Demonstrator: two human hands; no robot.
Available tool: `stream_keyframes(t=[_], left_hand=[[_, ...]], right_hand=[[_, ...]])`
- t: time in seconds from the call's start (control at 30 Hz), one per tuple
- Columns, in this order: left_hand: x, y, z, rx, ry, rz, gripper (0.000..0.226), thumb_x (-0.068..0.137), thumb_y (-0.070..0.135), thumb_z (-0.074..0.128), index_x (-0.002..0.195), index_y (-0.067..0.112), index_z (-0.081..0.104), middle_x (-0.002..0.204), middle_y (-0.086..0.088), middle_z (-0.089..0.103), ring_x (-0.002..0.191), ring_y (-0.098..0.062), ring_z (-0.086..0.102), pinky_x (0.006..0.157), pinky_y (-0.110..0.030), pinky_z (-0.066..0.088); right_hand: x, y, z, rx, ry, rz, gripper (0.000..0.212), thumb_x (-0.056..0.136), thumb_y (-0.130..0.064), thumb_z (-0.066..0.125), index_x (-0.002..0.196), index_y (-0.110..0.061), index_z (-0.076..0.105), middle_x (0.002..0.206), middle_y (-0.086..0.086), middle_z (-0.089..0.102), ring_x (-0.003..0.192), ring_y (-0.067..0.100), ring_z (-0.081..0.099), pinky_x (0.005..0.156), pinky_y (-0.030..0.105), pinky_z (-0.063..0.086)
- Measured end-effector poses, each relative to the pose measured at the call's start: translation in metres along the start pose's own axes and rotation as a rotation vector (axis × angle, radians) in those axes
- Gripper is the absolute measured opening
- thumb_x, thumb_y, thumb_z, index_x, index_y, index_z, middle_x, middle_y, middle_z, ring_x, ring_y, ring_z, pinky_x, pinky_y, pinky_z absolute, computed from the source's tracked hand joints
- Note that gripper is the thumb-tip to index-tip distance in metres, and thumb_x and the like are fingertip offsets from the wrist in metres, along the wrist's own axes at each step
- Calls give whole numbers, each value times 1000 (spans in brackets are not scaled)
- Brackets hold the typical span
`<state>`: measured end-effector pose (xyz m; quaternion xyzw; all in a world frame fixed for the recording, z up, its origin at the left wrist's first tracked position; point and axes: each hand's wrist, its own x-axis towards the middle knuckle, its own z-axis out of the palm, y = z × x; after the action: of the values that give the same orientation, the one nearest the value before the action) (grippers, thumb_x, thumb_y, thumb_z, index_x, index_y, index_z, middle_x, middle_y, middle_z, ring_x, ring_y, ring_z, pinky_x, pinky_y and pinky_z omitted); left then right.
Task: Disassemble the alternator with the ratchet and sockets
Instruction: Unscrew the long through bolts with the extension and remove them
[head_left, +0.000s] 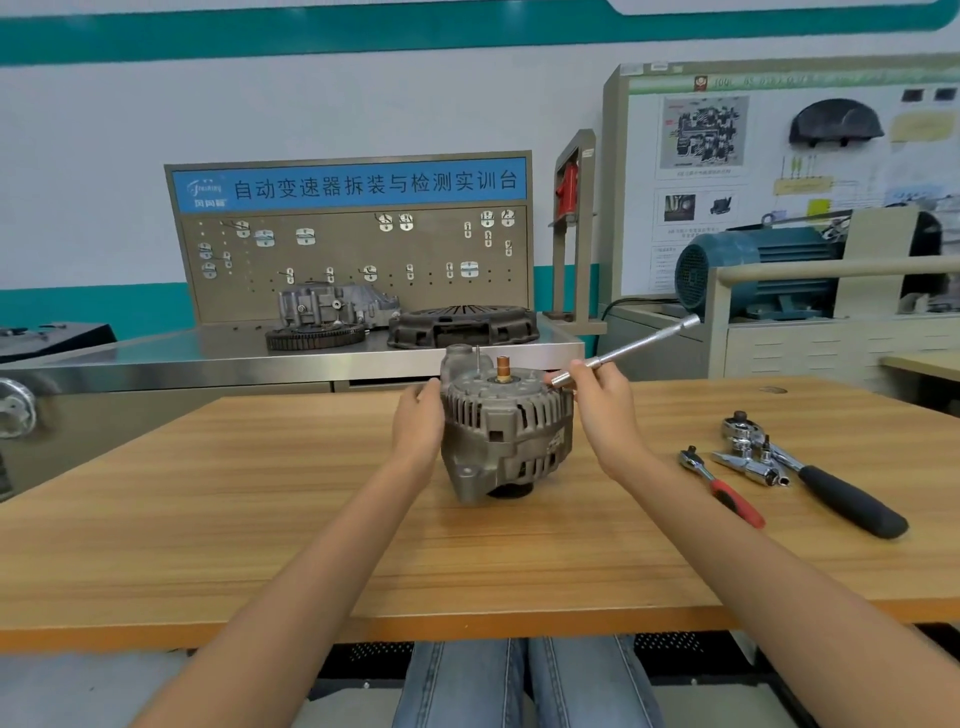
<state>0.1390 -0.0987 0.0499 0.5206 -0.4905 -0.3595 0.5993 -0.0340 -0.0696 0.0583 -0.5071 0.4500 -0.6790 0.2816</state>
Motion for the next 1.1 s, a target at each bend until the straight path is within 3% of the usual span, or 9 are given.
stream_keyframes(t=[0.17,0.37,0.47,0.57,0.73,0.83,0.93,1.0,1.1], left_hand=[[-26,-12,13,97,-167,341,66,97,49,44,152,24,19,158,3,21,144,-16,19,116,-39,21],[-19,-11,15,240,-241,352,62,101,44,35,154,21,9,162,5,1,148,-12,-8,121,-40,0],[-14,-6,3,182,-325,285,59,101,43,38,153,25,16,161,2,13,148,-17,10,120,-45,14],[-9,3,-3,220,-374,245,56,101,39,41,152,24,23,158,2,23,143,-16,25,116,-34,22],[-15,38,3,302,-377,460,41,103,29,37,142,17,46,153,1,35,145,-13,21,113,-29,20],[-23,61,13,247,-511,482,40,103,33,36,134,16,56,136,-1,57,127,-10,47,98,-19,35],[-25,75,22,61,-503,373,35,103,21,42,133,6,51,120,-9,63,109,-18,61,97,-31,49],[-21,80,23,-117,-451,245,33,102,10,42,133,0,44,113,-13,63,96,-20,66,85,-31,56],[-16,79,19,-203,-391,169,28,100,4,45,128,2,43,116,-16,64,92,-19,68,81,-30,57]], right_hand=[[-7,-3,9,-141,-132,-99,22,95,-24,50,86,-6,60,77,4,57,72,14,53,65,28,44],[-5,-6,7,-62,-109,-27,23,95,-24,50,78,-14,60,72,-3,59,64,1,57,57,16,44],[-9,-7,7,-80,-152,-57,26,96,-25,49,74,-16,61,69,-5,58,52,-9,53,49,7,40],[-9,-14,8,-158,-207,-49,24,96,-26,49,77,-15,60,73,-3,58,62,0,55,59,16,44],[-7,-26,10,-377,-360,-128,19,94,-21,49,82,-8,56,72,2,51,62,10,47,56,22,38],[-8,-33,14,-527,-447,-257,21,93,-13,46,75,-4,52,76,5,47,63,12,45,56,20,37],[-6,-38,15,-577,-508,-283,21,95,-14,42,86,-2,57,73,4,49,63,14,45,58,25,39],[-5,-39,14,-618,-536,-290,21,95,-14,40,94,-1,57,73,6,50,65,17,46,62,34,40],[-4,-40,15,-583,-517,-289,17,96,-13,39,85,-12,52,71,2,48,64,15,44,61,32,39]])
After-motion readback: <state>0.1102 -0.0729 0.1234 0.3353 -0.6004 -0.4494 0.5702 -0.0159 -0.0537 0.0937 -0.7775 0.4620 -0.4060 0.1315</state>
